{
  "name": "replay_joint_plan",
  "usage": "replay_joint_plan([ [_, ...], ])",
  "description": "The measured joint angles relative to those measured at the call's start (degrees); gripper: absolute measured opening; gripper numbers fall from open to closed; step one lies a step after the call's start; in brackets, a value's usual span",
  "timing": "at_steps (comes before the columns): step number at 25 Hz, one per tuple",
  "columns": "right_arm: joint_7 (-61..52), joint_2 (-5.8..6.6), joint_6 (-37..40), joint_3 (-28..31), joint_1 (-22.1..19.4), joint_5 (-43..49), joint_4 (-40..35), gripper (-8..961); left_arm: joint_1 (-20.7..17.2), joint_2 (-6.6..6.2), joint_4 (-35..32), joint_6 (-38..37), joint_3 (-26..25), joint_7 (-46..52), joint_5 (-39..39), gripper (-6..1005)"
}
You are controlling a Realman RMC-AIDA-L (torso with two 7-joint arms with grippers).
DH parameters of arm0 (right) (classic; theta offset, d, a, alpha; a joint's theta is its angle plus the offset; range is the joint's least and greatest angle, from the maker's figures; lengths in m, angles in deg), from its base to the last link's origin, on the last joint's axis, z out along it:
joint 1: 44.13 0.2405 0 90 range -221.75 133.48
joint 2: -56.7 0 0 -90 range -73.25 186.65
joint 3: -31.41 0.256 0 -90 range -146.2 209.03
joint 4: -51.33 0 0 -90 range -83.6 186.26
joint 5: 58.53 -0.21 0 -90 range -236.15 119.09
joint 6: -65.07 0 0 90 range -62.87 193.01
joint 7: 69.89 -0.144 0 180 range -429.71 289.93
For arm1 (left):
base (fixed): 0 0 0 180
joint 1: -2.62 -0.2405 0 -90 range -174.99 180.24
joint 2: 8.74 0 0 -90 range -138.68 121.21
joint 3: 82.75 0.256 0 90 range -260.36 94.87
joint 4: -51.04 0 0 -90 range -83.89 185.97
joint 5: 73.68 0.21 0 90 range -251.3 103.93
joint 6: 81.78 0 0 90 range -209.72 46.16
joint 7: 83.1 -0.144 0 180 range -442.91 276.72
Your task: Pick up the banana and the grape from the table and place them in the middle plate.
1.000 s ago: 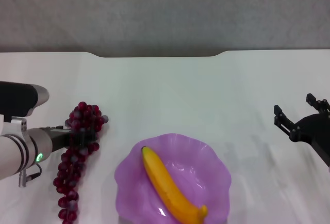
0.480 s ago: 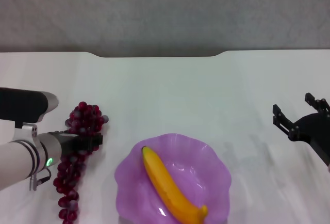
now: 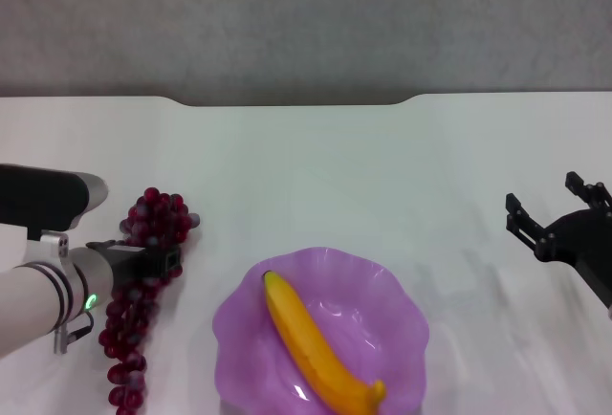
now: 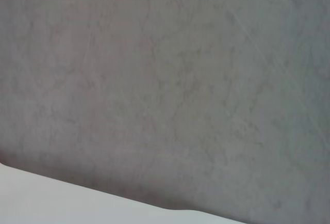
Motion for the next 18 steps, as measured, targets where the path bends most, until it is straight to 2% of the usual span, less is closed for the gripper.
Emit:
replay_joint_plan([
  [1, 0.0, 0.0, 0.02, 0.0, -0.08, 0.0, -0.01, 878, -0.1, 0.0, 0.13, -0.33, 0.04, -0.01, 0.04, 731],
  [7, 0.0, 0.07, 0.16, -0.04, -0.16, 0.0, -0.14, 877, -0.32, -0.03, 0.96, -2.27, 0.36, -1.15, 0.23, 509],
  [14, 0.0, 0.09, 0.26, -0.21, -0.18, 0.0, 0.02, 878, -0.92, 0.0, 1.48, -4.0, 0.75, -1.5, 0.11, 416],
  [18, 0.0, 0.09, 0.28, -0.32, -0.26, 0.0, -0.04, 878, -2.95, -0.12, -1.36, -4.53, 1.79, -1.52, -0.19, 381],
])
